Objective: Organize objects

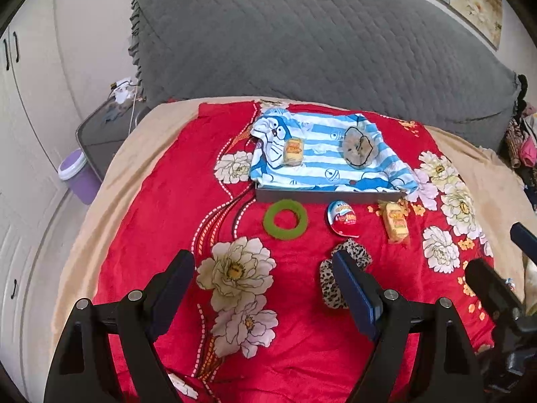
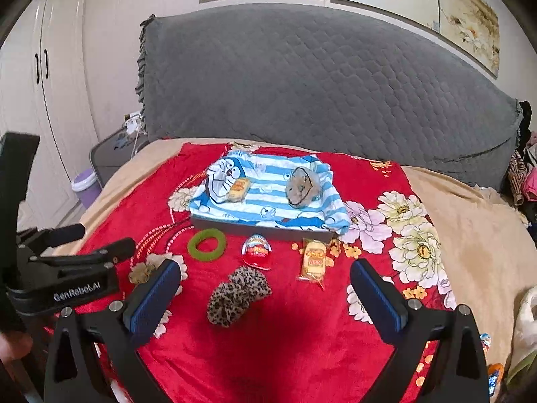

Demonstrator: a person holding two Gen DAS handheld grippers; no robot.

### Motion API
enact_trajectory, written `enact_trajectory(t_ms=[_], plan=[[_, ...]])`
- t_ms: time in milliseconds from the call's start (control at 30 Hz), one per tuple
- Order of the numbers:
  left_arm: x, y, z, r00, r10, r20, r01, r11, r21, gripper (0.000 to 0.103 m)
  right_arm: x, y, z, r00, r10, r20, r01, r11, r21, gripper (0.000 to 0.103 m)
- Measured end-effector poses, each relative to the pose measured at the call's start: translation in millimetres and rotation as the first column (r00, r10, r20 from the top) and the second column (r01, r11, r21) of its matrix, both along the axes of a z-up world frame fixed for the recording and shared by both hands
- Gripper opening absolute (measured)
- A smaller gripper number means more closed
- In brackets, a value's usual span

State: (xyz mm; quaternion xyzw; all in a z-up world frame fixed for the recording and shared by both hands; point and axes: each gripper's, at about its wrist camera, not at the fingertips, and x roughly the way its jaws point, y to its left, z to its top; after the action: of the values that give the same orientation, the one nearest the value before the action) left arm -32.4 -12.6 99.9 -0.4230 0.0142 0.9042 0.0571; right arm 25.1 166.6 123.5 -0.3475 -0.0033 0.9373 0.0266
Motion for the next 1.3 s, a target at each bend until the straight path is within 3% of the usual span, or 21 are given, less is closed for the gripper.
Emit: enact_trajectory(t_ms=[1300], plan=[[0.3, 4.4, -56.2, 0.997, -0.041, 0.06, 0.043, 0.999, -0.025, 0.085, 8.8, -15.8, -76.6, 0.991, 0.023, 0.131, -0.018, 0.999, -0.041, 0.102]])
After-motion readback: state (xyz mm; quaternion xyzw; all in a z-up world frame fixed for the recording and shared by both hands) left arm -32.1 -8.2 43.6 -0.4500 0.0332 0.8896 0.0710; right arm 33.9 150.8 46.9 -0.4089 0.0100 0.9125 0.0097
